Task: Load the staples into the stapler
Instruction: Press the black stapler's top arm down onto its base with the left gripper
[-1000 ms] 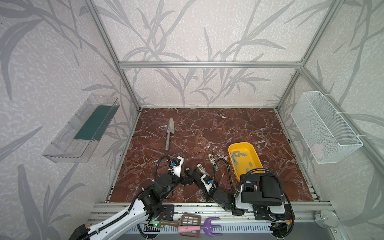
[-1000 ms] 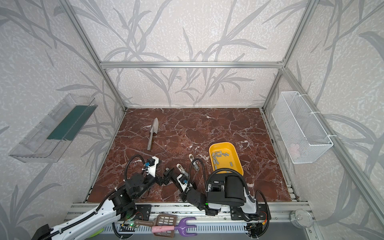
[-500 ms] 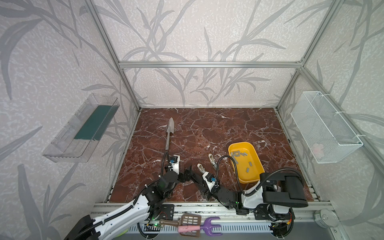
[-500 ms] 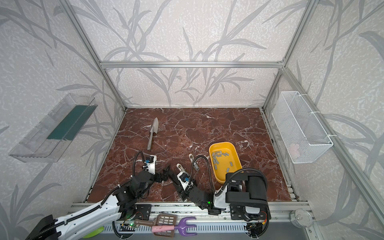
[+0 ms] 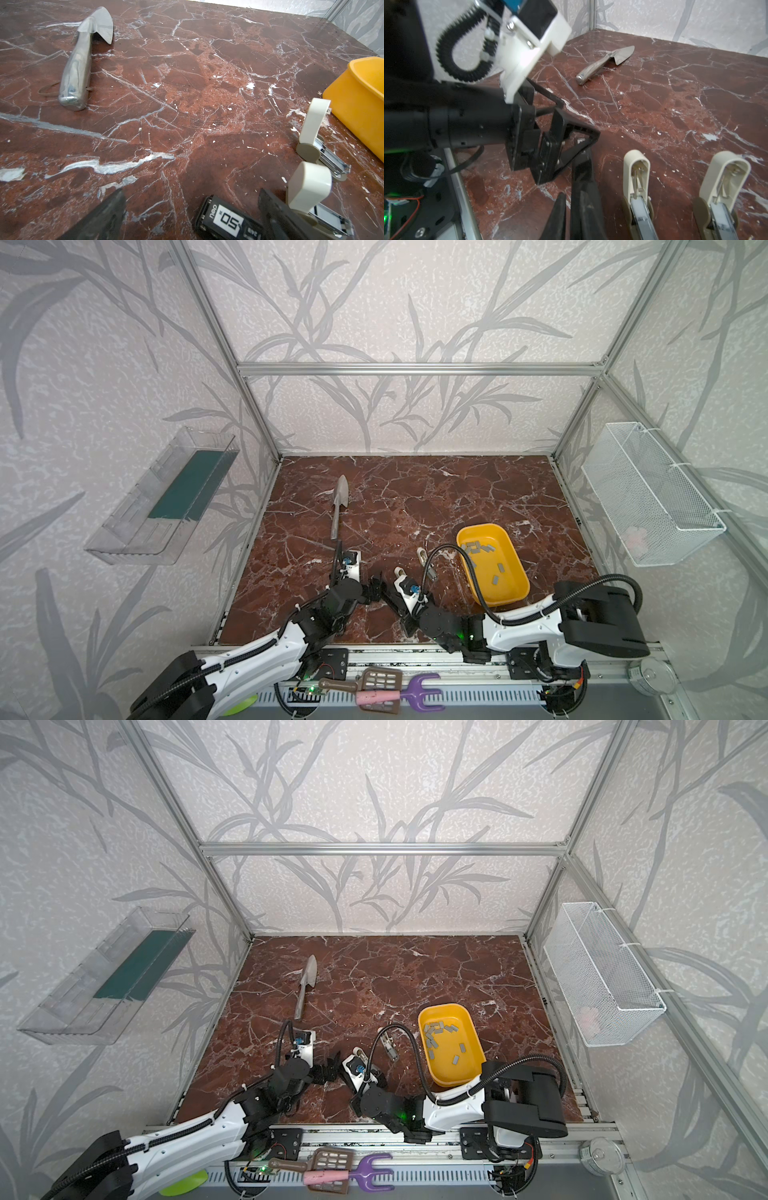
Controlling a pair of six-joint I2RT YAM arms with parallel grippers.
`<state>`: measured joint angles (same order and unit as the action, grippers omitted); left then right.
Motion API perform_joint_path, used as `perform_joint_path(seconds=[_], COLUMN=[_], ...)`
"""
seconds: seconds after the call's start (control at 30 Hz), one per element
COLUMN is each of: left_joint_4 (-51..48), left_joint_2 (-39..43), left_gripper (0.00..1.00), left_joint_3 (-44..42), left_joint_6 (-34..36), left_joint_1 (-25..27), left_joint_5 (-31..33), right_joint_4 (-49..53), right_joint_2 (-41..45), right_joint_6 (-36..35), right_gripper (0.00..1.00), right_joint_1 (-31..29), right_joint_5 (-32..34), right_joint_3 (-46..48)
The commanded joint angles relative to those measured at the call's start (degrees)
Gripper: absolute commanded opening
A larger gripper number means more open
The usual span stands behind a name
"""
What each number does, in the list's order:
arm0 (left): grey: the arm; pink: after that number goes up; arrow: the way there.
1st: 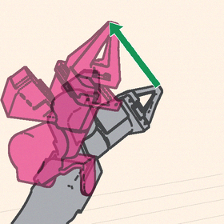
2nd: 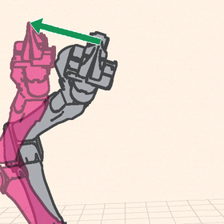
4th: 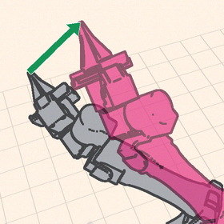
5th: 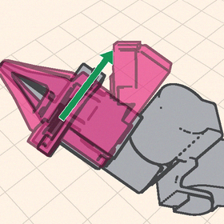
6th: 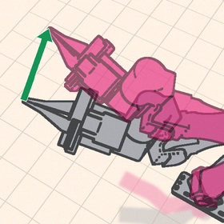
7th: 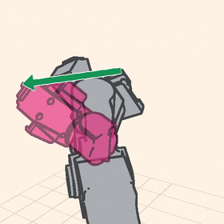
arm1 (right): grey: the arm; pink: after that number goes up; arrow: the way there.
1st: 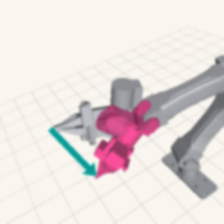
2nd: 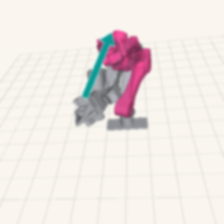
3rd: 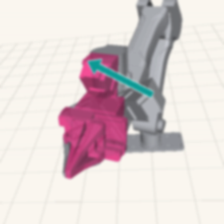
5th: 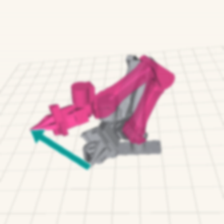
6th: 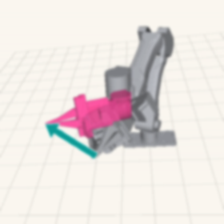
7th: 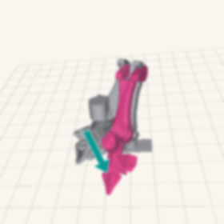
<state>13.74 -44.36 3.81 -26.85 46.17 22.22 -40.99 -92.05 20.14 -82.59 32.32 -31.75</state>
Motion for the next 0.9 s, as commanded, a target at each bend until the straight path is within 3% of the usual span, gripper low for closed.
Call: perform_joint_path(seconds=[0.0, 0.43, 0.87], left_joint_4=[1.38, 5.88, 14.85], left_joint_2=[0.08, -3.77, -22.60], left_gripper=[0.99, 0.99, 0.99], left_joint_3=[1.28, 1.27, 5.47], left_joint_6=[-1.45, -0.07, 0.13], left_joint_1=[-0.37, -0.47, -0.53], left_joint_5=[0.61, -3.28, -5.03], right_joint_4=[2.78, -0.12, -1.02], right_joint_2=[-2.30, -10.41, -16.53], right_joint_6=[2.03, 6.04, 11.47], right_gripper=[0.16, 0.12, 0.12], right_joint_1=[0.87, 0.21, -2.06], right_joint_5=[0.38, 0.14, 2.57], right_joint_3=[0.27, 0.46, 1.60])
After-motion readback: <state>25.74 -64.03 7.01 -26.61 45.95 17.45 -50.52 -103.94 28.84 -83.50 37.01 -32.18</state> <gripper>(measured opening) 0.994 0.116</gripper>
